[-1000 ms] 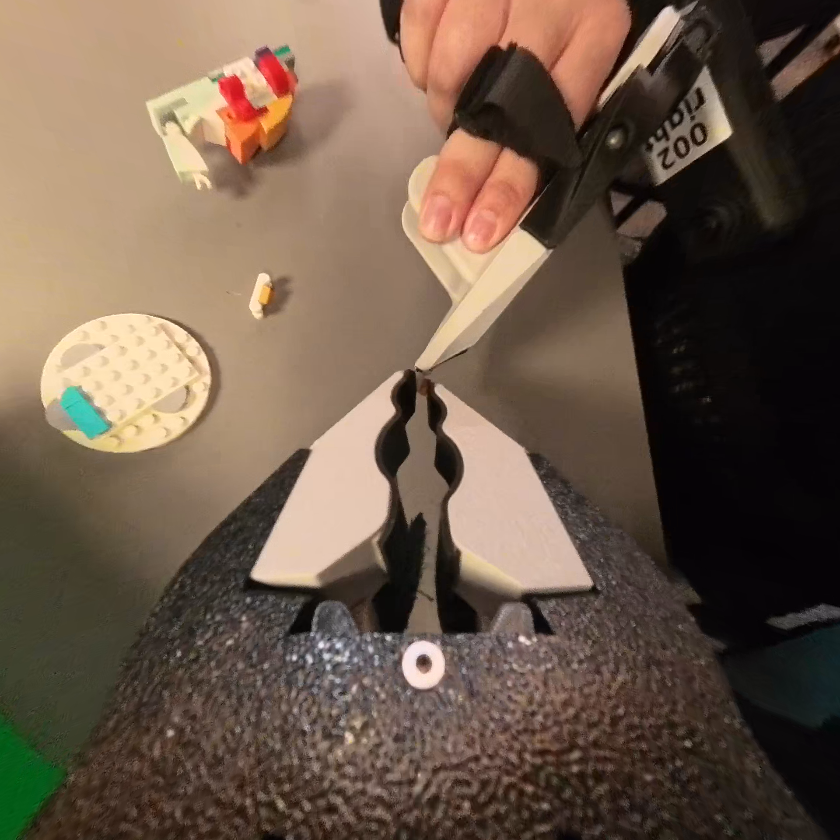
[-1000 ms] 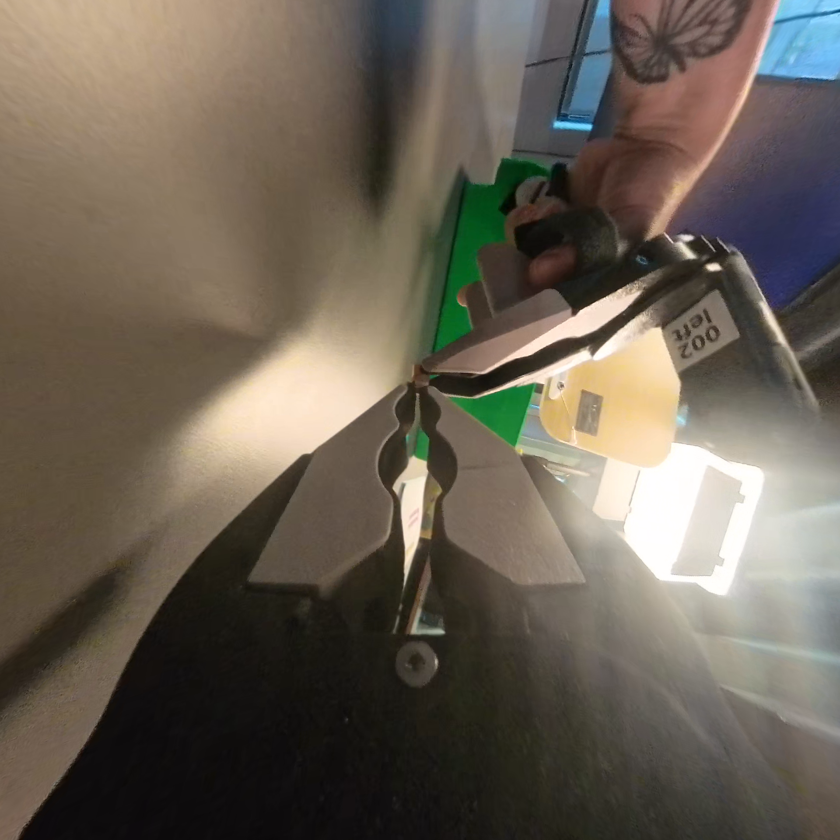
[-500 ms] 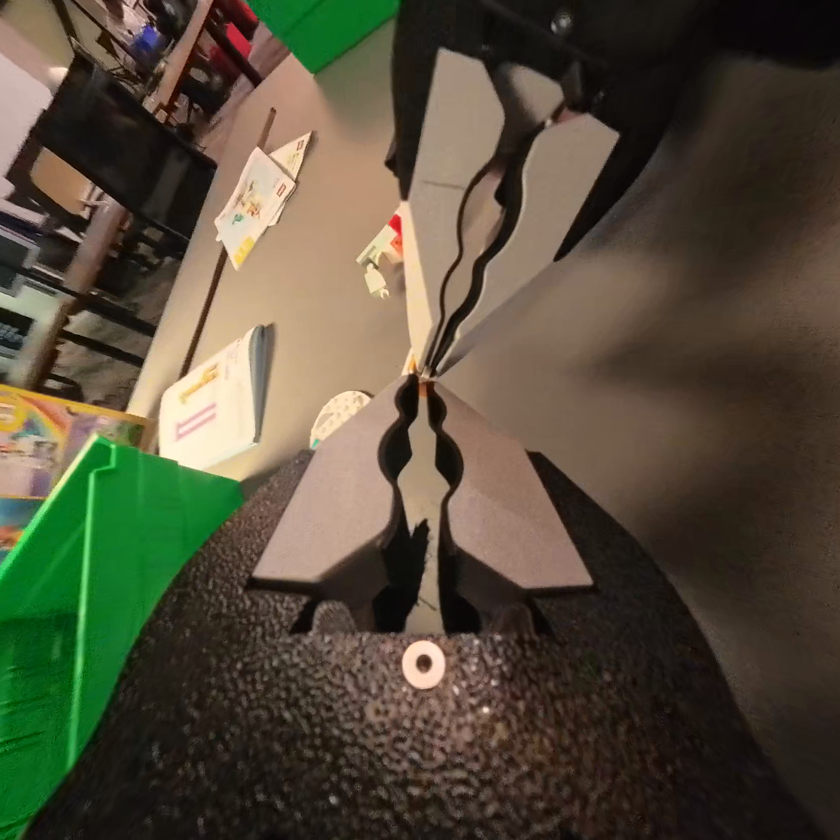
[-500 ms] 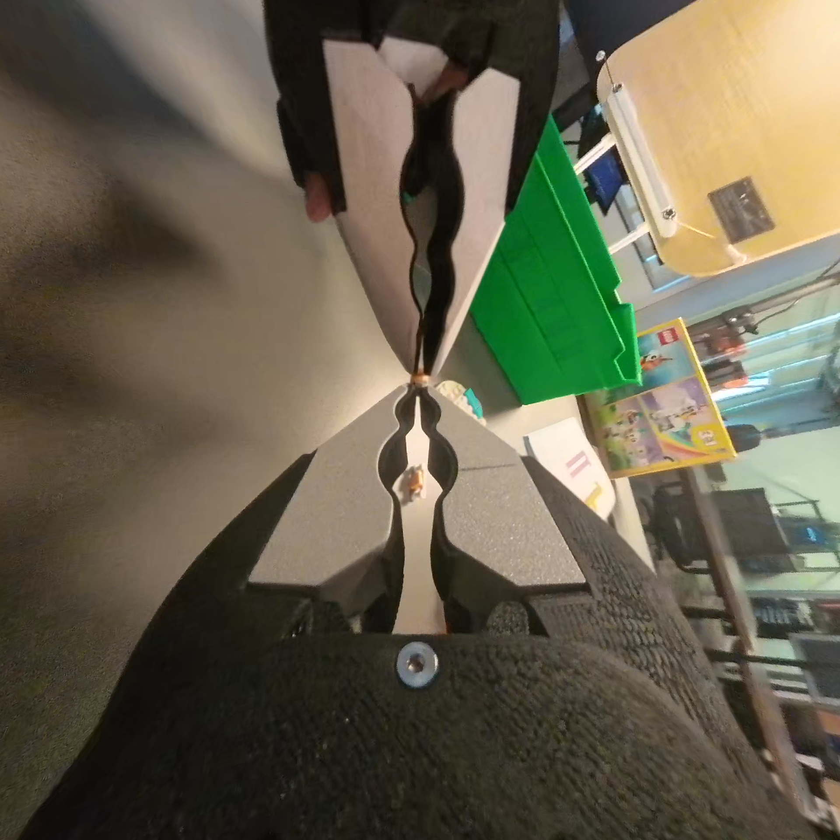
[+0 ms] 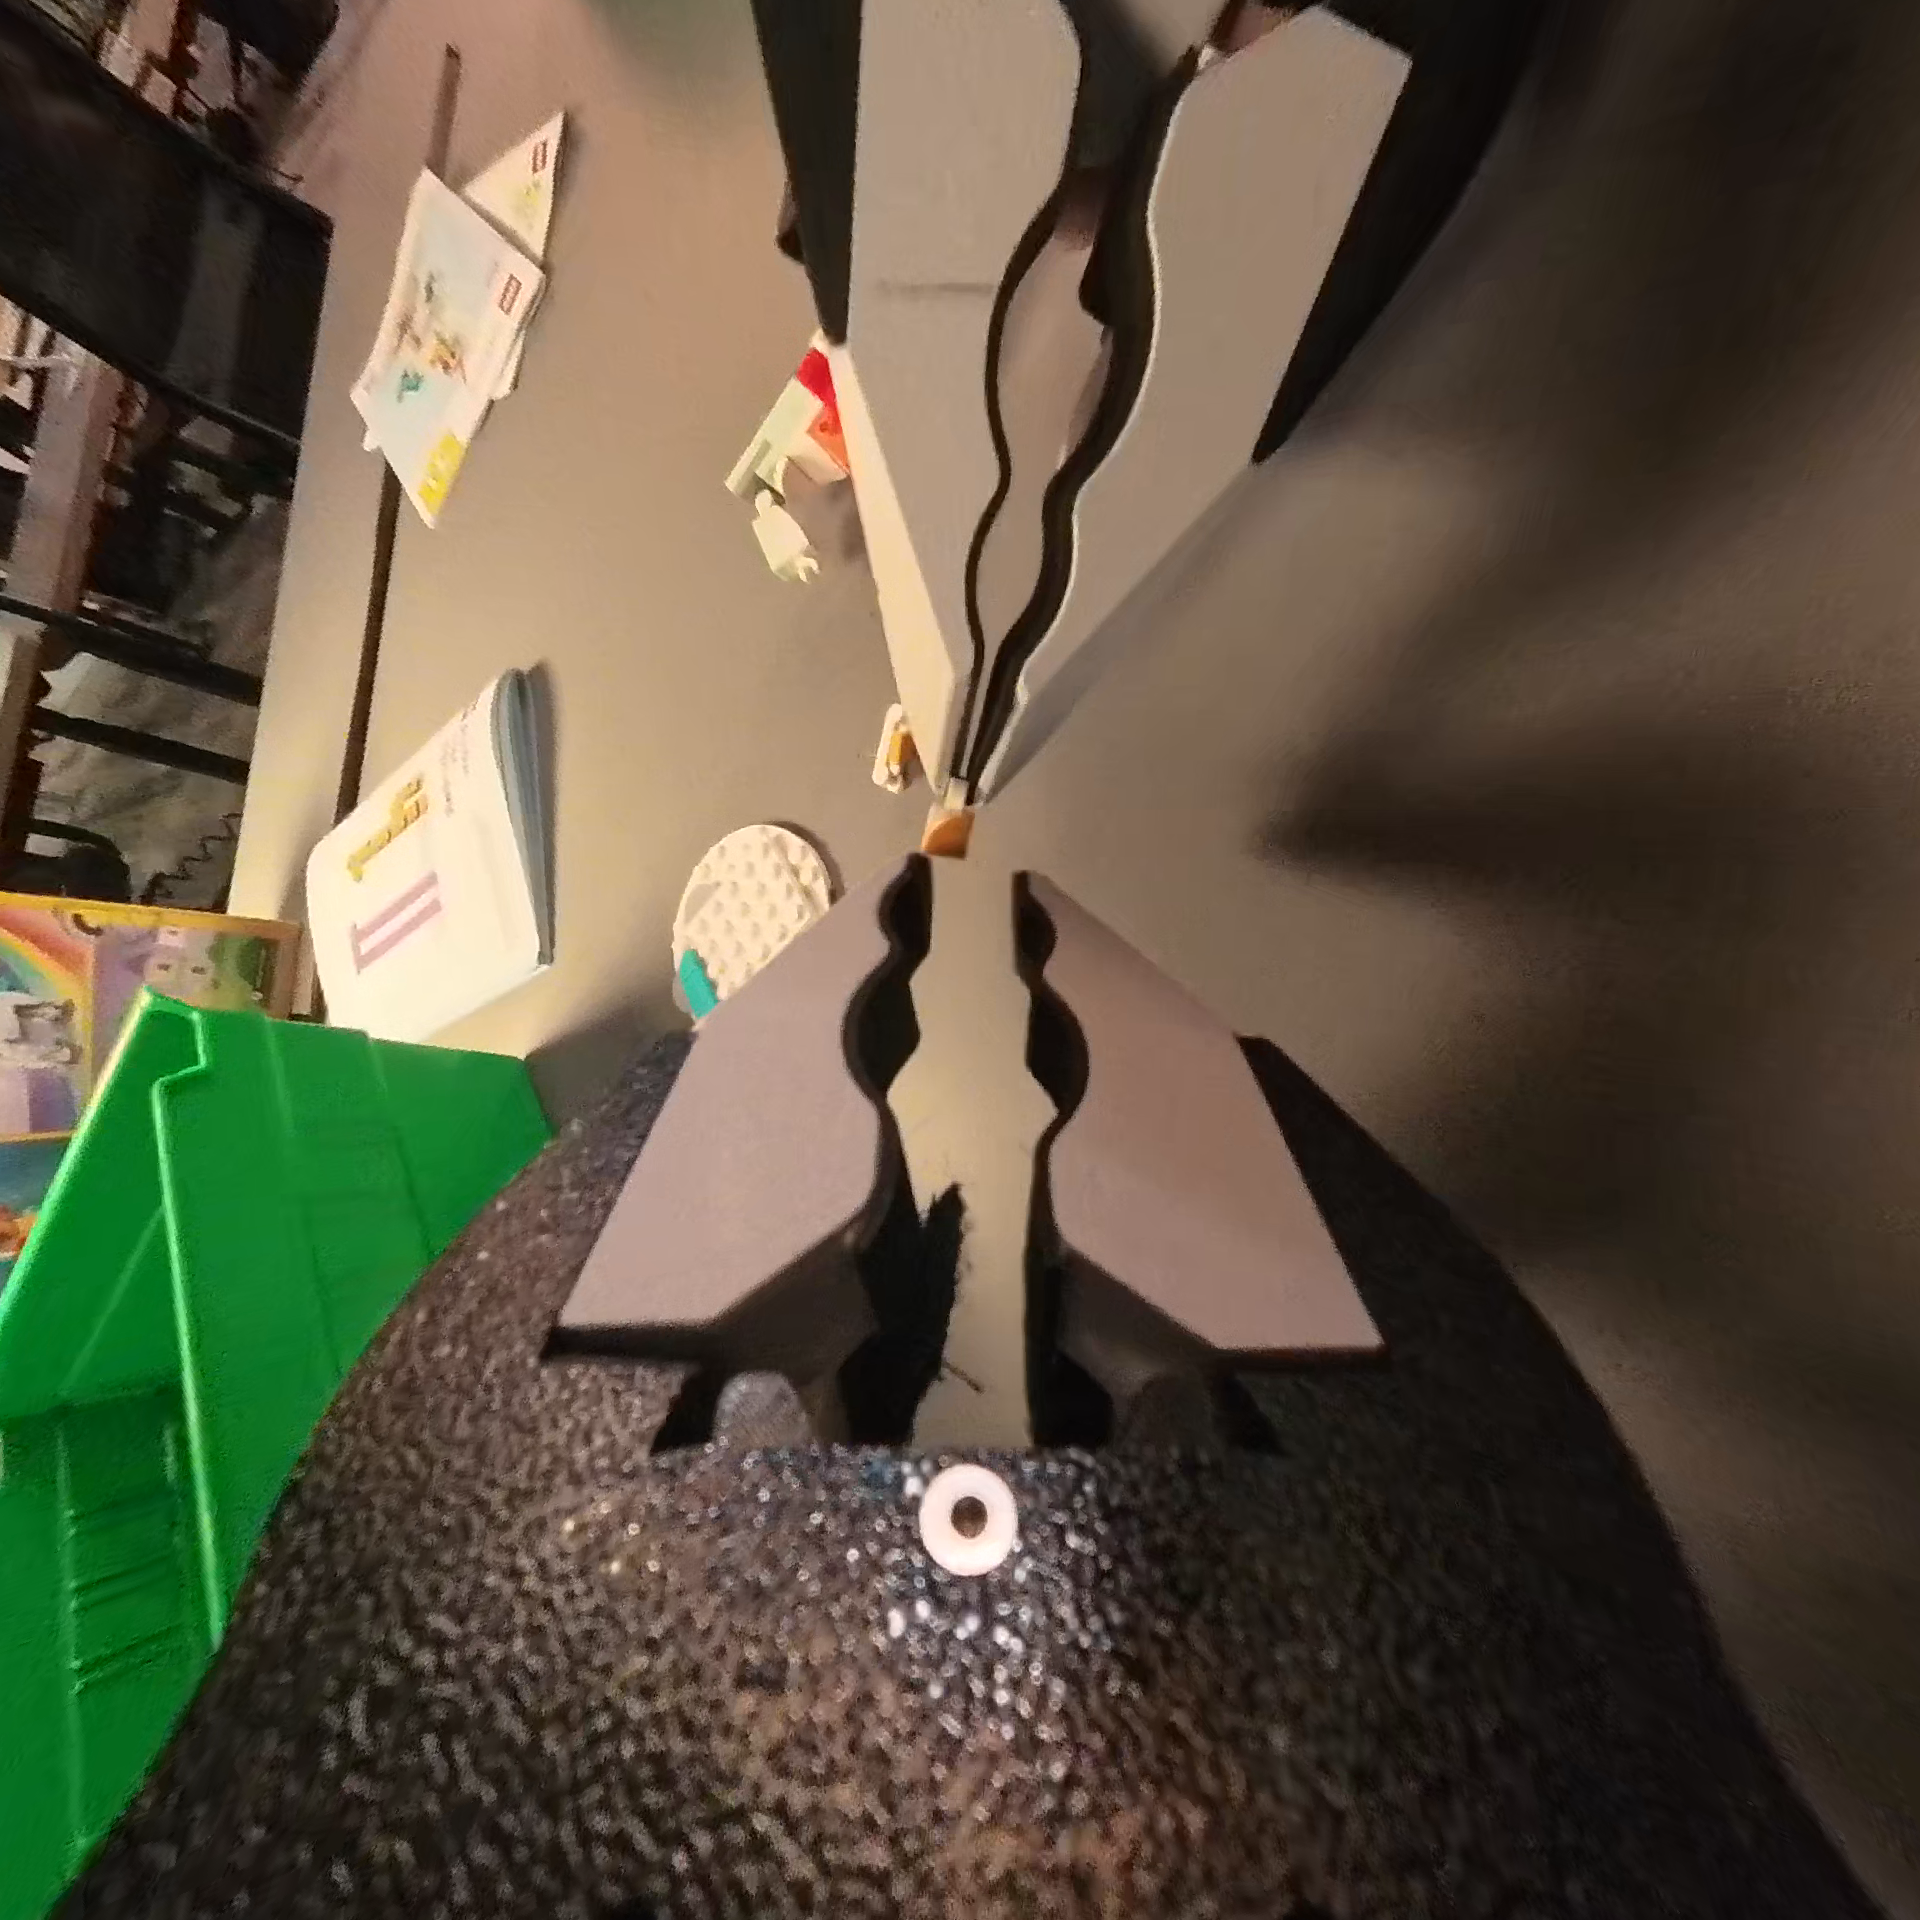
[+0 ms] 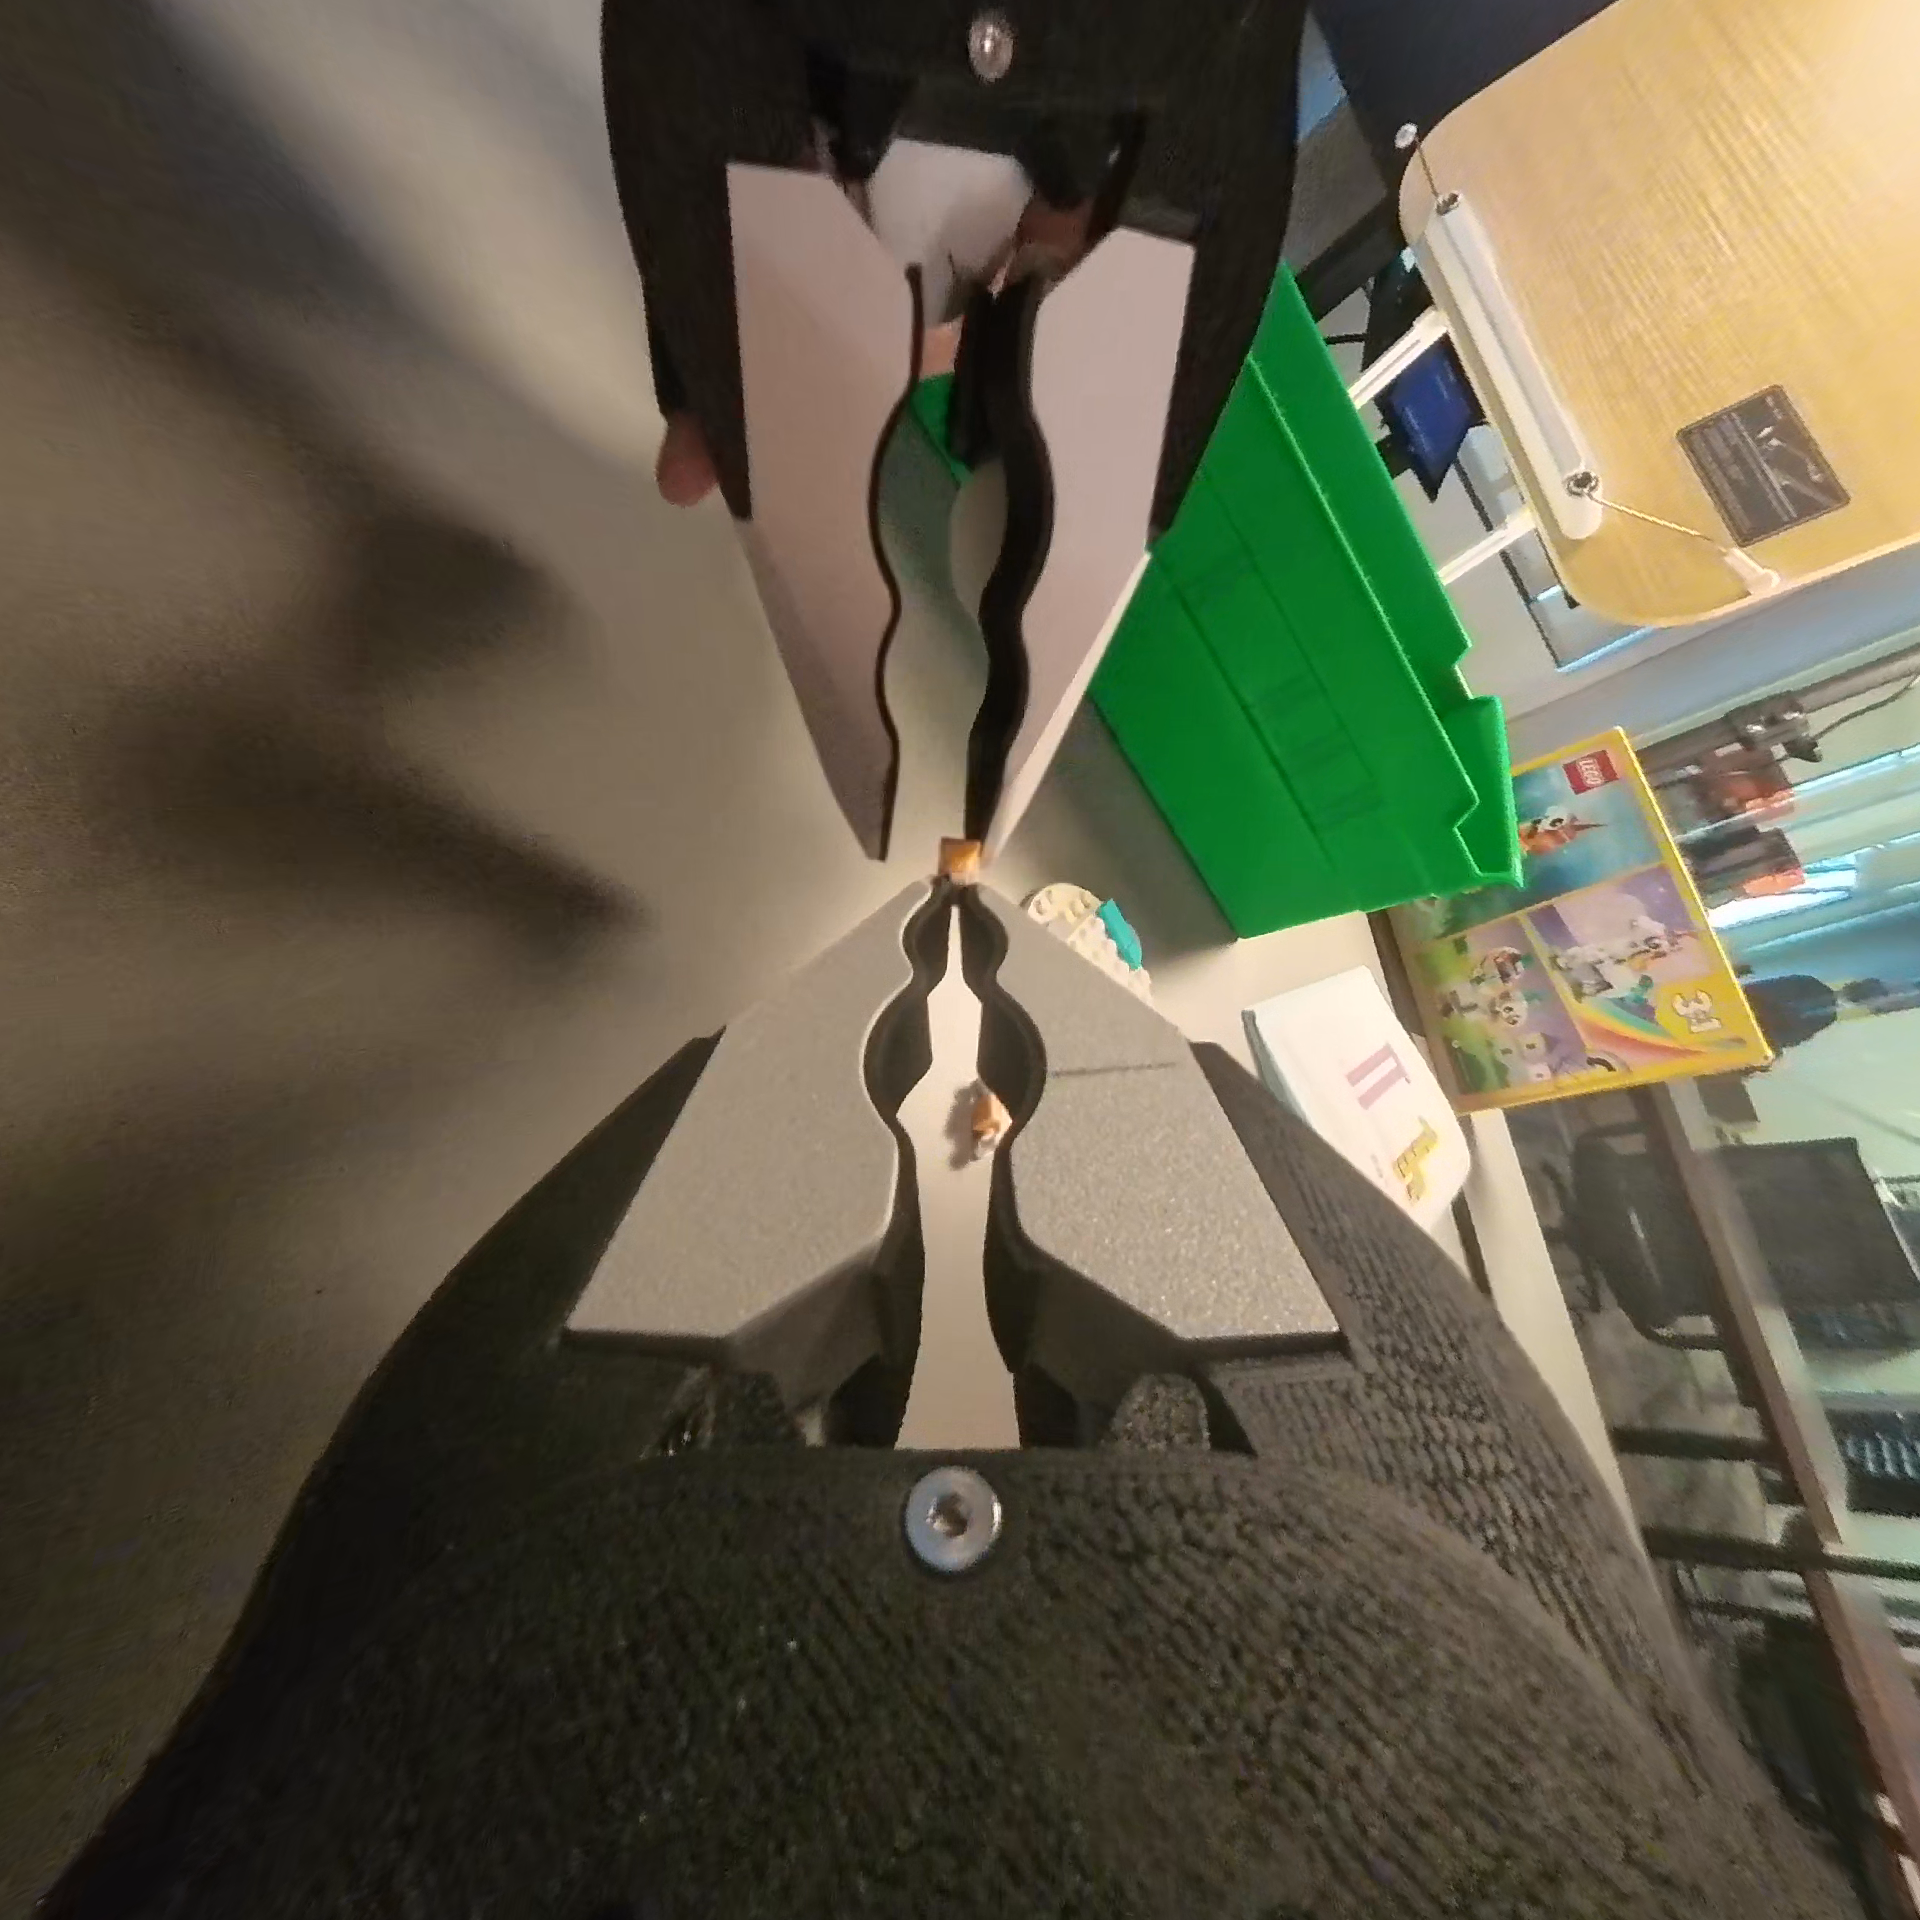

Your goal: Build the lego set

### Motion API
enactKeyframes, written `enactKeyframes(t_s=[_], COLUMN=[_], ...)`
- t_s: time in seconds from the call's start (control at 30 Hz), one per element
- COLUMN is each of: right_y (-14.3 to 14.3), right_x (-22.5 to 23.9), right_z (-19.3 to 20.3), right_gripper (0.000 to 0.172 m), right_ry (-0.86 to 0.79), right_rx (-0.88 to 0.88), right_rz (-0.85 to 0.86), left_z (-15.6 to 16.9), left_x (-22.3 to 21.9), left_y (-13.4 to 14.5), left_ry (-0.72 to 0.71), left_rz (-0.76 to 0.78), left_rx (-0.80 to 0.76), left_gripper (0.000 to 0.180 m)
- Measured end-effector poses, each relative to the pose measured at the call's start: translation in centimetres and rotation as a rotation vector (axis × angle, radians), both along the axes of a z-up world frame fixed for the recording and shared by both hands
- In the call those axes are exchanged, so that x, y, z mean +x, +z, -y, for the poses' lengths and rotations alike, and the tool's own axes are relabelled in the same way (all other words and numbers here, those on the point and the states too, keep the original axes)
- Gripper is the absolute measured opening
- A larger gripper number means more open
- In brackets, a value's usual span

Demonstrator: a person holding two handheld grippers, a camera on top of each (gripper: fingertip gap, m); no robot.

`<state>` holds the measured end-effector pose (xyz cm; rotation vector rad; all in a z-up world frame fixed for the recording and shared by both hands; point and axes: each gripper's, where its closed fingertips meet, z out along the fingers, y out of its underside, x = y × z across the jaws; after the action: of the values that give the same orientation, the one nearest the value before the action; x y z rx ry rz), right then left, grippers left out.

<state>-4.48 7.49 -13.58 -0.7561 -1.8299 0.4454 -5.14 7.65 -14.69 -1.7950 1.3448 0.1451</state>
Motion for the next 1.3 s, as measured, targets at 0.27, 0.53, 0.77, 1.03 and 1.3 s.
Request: enactKeyframes(t_s=[0.27,0.53,0.77,1.03,1.3], right_y=[0.0,0.0,0.9,1.5,3.1], right_x=[0.0,-0.1,-0.2,-0.1,0.4], right_z=[0.1,0.2,-1.0,-1.6,-1.2], right_gripper=[0.000,0.000,0.000,0.000,0.007], right_ry=[0.007,-0.007,-0.084,-0.086,0.054], right_rx=[0.011,0.016,-0.360,-0.837,-1.381], right_rz=[0.003,0.008,-0.015,-0.008,0.012], left_z=[-0.5,-0.4,-1.6,-2.0,-2.1], left_x=[0.4,0.3,0.2,0.4,0.9], left_y=[0.9,0.4,1.6,2.5,4.1], left_ry=[0.007,-0.012,0.016,0.004,0.008], left_rz=[0.036,-0.035,-0.187,-0.315,-0.229], left_rx=[0.050,0.031,0.299,0.545,0.629], left_gripper=[0.012,0.005,0.004,0.004,0.004])
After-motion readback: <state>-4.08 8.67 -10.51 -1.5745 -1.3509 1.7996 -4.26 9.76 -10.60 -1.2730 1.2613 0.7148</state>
